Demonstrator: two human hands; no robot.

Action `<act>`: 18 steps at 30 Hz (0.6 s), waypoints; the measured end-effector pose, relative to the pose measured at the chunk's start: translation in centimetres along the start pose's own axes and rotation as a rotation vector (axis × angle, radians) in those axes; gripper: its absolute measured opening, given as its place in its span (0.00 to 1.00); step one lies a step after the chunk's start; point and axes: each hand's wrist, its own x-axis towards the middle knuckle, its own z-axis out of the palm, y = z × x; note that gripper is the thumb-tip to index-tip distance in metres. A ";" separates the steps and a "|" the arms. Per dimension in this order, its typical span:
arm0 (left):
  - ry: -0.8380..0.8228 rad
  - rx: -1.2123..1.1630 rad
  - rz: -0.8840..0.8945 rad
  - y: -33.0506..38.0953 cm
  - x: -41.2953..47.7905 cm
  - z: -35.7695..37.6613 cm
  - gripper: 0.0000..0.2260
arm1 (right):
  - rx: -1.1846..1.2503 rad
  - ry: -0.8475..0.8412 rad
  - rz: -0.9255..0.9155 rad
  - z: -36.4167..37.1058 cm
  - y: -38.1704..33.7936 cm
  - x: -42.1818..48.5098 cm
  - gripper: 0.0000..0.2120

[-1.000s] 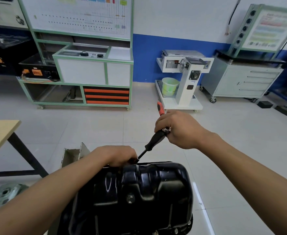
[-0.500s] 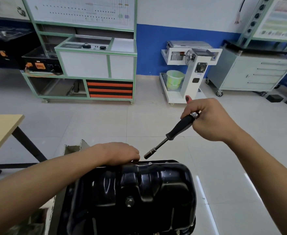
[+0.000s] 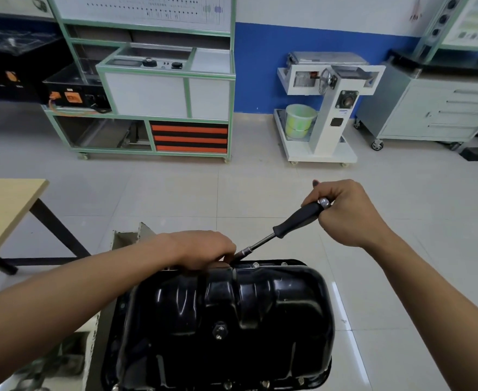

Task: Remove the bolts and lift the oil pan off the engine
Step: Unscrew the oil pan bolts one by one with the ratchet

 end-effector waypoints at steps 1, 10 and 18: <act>-0.021 0.045 0.006 0.1 0.1 -0.2 0.09 | -0.001 -0.002 0.002 0.1 -0.1 0.1 0.32; -0.027 0.039 -0.077 0.1 0.3 0.1 0.10 | -0.041 0.000 0.045 0.0 0.2 -0.2 0.27; 0.360 -0.425 -0.112 -0.1 -2.5 -0.5 0.05 | 0.013 0.014 0.073 -0.6 -0.5 0.2 0.25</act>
